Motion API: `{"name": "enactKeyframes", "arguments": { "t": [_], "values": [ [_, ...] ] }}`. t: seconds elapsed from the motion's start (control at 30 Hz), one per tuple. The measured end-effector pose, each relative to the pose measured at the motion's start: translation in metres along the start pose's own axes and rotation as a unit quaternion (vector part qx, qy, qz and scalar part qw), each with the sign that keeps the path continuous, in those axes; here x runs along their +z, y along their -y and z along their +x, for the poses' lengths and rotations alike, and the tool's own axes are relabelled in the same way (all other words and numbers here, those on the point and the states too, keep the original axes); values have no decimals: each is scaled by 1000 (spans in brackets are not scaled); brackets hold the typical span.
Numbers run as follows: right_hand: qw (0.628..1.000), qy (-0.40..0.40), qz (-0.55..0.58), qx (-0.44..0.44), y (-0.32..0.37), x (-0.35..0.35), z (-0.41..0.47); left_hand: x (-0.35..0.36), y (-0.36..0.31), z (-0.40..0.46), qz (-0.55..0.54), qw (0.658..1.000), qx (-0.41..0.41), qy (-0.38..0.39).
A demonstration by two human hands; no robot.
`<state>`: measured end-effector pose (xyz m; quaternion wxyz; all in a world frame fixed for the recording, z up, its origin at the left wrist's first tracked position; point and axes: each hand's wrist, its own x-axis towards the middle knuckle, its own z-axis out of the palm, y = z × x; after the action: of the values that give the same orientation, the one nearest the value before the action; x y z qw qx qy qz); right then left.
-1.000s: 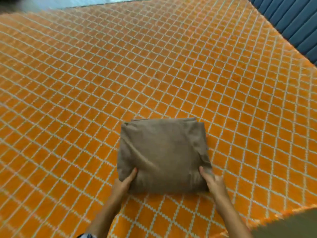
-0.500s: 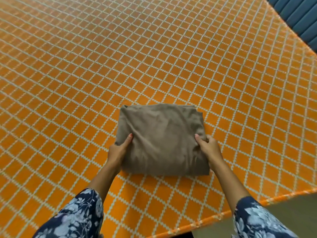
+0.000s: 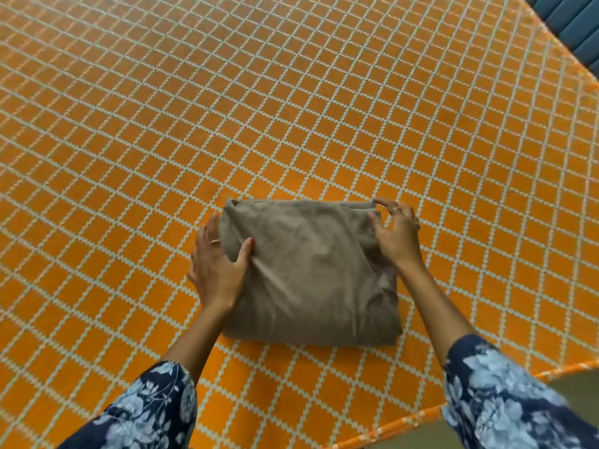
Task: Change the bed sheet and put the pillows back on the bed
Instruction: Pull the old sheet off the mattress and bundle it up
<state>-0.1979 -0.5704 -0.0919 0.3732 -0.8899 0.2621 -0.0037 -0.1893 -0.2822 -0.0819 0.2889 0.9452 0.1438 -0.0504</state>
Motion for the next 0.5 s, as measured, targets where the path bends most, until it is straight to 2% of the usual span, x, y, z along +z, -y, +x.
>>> {"name": "enactKeyframes", "arguments": {
  "t": [0.1, 0.17, 0.23, 0.33, 0.5],
  "values": [
    [990, 130, -50, -22, 0, 1, 32, 15, -17, 17, 112, 983, 131, 60],
    [987, 156, -34, -25, -1, 4, 37, 28, -24, 21, 147, 969, 175, 98],
    [991, 128, 22, -34, -2, 4, 36, 41, -23, 20, 161, 963, 174, 130],
    [989, 70, 129, -24, -1, -3, 36, 53, -13, 19, 178, 963, 151, 133],
    [963, -51, 246, 93, -24, -9, 49, 61, -6, 21, 186, 963, 140, 138]
  ]
}}
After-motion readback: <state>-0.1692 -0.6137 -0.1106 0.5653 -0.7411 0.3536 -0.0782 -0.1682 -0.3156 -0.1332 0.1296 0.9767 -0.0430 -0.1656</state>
